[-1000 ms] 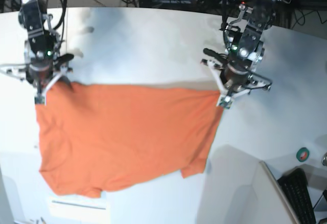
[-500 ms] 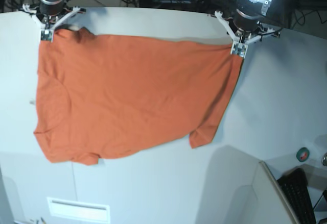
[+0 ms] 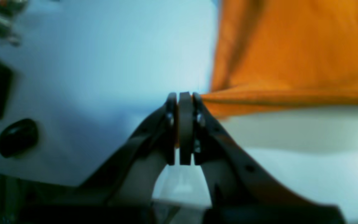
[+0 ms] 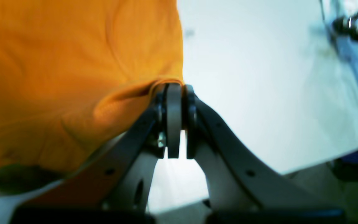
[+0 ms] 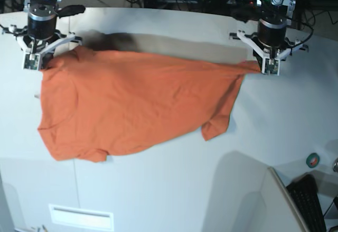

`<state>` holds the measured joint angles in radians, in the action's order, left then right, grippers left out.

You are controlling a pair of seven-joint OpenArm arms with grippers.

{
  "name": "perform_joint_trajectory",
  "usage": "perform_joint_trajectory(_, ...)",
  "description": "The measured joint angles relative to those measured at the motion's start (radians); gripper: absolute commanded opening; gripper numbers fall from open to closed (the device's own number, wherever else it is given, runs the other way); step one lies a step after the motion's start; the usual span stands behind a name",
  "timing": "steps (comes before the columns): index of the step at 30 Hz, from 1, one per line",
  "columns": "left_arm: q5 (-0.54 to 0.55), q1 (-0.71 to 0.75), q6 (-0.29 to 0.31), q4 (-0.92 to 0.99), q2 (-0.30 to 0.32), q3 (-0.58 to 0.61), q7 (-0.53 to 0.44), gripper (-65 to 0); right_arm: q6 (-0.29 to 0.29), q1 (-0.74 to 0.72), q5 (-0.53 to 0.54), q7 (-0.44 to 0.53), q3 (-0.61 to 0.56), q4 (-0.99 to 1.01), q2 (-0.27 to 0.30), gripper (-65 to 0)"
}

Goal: Layout the t-shirt on the table in an organized manner, then fold the t-shirt properly
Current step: 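Raise the shirt high with both grippers and swing it to hang flat, then lower the hanging shirt onto the table with both grippers and release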

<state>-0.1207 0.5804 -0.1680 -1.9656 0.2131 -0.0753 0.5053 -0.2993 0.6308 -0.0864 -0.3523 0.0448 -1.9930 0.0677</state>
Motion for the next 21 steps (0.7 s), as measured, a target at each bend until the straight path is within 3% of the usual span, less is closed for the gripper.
perform_joint_trajectory(12, -0.005, -0.351, -0.001, 0.002, -0.088, -0.034, 0.008, -65.0, 0.005, -0.310, -0.261, 0.001, -0.009, 0.002, -0.004, -65.0)
perform_joint_trajectory(21, -0.006, -0.543, -0.006, 0.034, -0.100, -0.026, 0.008, -65.0, 0.011, -0.572, -0.295, 0.008, -0.010, 0.055, 0.001, -65.0)
